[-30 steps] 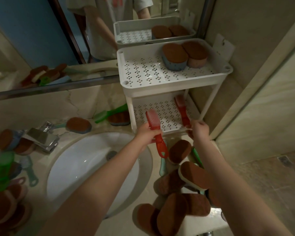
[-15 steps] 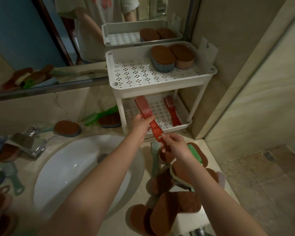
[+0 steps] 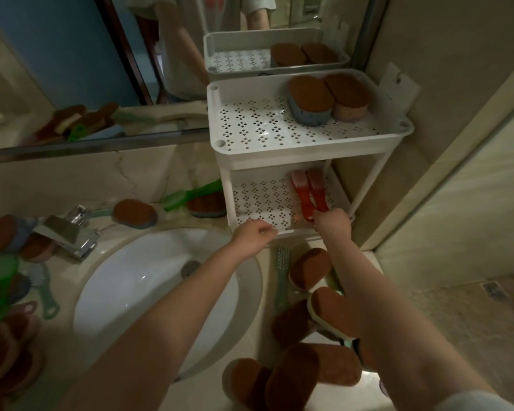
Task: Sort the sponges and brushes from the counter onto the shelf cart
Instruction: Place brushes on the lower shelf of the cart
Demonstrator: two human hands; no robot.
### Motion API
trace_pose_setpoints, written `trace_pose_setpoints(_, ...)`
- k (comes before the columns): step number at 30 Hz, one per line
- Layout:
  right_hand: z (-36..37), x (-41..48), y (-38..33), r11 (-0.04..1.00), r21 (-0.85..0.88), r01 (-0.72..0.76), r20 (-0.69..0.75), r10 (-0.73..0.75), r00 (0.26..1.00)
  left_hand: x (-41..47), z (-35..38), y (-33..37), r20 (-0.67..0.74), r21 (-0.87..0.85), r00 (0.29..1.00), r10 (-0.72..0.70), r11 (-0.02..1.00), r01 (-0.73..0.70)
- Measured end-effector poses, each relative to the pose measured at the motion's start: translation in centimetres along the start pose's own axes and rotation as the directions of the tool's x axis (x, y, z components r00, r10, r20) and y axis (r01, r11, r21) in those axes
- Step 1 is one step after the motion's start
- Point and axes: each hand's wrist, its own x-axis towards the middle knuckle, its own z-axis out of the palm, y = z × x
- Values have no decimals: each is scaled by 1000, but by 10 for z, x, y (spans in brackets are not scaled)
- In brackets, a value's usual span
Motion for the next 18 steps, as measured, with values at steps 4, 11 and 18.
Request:
trace_pose_setpoints(4,0,-1,-12,921,-386,49,-32,-67,997,2,2,-3,10,34,1000,9,999,-9)
trace_pose_setpoints(11,-2,-2,-2,870,-468,154,-72,-211,975,-5,1,-4,-27,-15,999,43,999,-43)
trace_pose_setpoints(18,-11,-35,38,890,-182,417,-56,-433,900,-34,17,1,-238,79,910,340,941,-330)
